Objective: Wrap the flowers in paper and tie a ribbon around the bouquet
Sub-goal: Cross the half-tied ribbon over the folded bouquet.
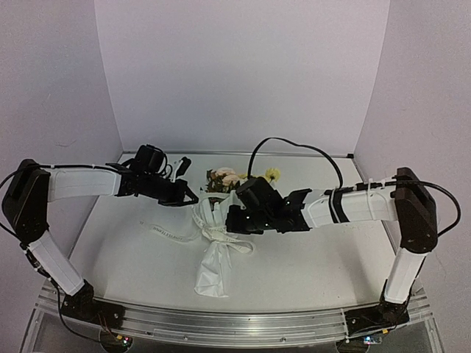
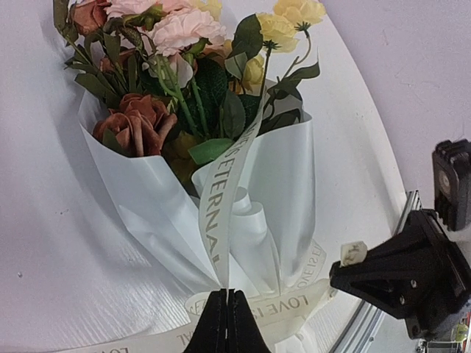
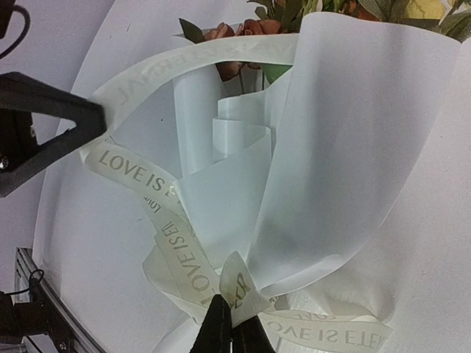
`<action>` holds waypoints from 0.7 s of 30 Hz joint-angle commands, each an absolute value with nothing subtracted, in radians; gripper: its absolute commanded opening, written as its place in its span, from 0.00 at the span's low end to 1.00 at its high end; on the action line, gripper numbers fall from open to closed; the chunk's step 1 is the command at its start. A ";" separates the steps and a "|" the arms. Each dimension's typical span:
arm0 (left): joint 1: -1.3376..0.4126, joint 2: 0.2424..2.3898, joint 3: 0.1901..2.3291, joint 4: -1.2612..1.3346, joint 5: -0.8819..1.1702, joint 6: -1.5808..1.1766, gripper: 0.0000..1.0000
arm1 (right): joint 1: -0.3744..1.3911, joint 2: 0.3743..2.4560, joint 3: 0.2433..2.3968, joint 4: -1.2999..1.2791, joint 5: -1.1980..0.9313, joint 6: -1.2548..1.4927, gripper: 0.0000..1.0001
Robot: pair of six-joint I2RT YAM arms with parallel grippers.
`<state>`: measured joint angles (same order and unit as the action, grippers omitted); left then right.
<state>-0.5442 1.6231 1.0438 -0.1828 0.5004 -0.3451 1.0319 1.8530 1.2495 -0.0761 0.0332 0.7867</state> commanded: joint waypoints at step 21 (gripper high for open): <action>-0.960 1.401 0.949 -0.218 0.571 0.140 0.02 | 0.870 2.078 1.533 -0.079 -0.335 0.878 0.00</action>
